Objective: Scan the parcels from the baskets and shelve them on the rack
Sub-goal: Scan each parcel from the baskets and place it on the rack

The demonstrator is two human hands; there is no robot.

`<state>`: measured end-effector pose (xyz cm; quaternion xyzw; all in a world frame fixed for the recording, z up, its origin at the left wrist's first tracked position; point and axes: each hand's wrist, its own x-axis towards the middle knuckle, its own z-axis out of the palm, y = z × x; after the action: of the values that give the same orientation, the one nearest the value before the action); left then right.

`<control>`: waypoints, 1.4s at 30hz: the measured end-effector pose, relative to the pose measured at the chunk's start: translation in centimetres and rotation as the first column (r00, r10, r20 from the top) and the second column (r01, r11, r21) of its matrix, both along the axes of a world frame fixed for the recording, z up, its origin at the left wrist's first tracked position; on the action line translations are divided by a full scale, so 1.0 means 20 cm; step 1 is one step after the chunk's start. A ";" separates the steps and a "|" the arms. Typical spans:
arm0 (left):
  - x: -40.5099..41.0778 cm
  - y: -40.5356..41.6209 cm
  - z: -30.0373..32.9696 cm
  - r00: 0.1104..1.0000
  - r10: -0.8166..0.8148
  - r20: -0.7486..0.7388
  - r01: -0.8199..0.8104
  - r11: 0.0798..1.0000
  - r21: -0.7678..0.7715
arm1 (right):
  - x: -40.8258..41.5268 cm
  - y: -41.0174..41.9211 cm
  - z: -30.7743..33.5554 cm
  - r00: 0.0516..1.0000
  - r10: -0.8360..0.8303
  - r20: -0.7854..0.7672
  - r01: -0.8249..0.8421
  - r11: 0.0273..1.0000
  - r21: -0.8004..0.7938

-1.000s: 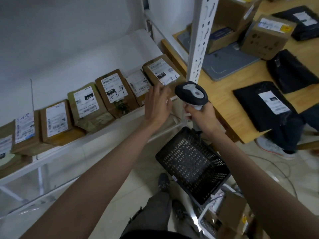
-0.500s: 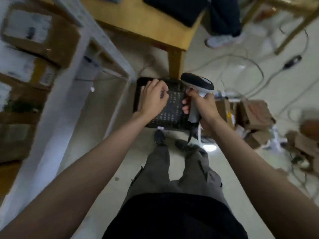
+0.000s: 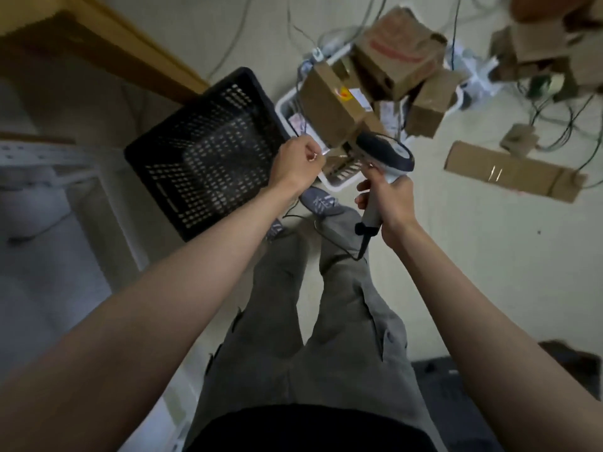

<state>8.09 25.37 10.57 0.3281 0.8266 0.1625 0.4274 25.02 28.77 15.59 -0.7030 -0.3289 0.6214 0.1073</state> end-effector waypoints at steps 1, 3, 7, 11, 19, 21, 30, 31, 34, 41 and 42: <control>0.04 0.05 -0.08 0.999 0.039 0.038 -0.038 0.999 -0.023 | 0.04 0.01 -0.07 1.000 -0.018 0.004 0.018 1.000 -0.002; 0.09 0.14 -0.23 0.990 0.113 0.090 -0.107 0.992 -0.070 | 0.12 0.05 -0.20 0.999 -0.054 -0.003 0.054 0.999 -0.002; 0.17 0.33 -0.55 0.954 0.257 0.153 -0.227 0.956 -0.188 | 0.20 0.13 -0.47 0.996 -0.085 -0.020 0.085 0.996 -0.025; 0.20 0.54 -0.84 0.849 0.503 0.160 -0.453 0.850 -0.271 | 0.22 0.23 -0.72 0.997 -0.062 -0.037 0.061 0.998 -0.028; 0.26 0.98 -1.31 0.790 0.593 -0.156 -0.606 0.715 -0.348 | 0.24 0.36 -1.07 0.997 -0.046 -0.062 0.046 0.999 0.000; 0.28 1.03 -1.39 0.775 0.597 -0.209 -0.629 0.698 -0.342 | 0.24 0.36 -1.09 0.995 -0.058 -0.075 0.058 0.998 0.000; 0.19 0.90 -1.42 0.741 0.632 -0.227 -0.670 0.672 -0.315 | 0.22 0.36 -0.99 0.994 -0.048 -0.100 0.045 0.999 -0.030; 0.17 0.86 -1.39 0.730 0.651 -0.207 -0.680 0.666 -0.305 | 0.21 0.36 -0.97 0.994 -0.035 -0.101 0.032 0.999 -0.033; 0.09 0.72 -1.24 0.700 0.696 -0.159 -0.707 0.646 -0.287 | 0.18 0.38 -0.86 0.994 0.022 -0.107 -0.025 0.999 -0.029; -0.04 0.37 -0.70 0.612 0.791 -0.010 -0.778 0.600 -0.189 | 0.07 0.45 -0.50 0.974 0.191 -0.125 -0.193 0.981 -0.003; -0.06 0.32 -0.62 0.592 0.806 0.020 -0.790 0.585 -0.182 | 0.05 0.46 -0.44 0.968 0.211 -0.132 -0.213 0.977 0.003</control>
<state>6.88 31.80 -1.84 -0.1205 0.8730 0.2893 0.3736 25.93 38.05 6.82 -0.6219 -0.3910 0.6760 0.0579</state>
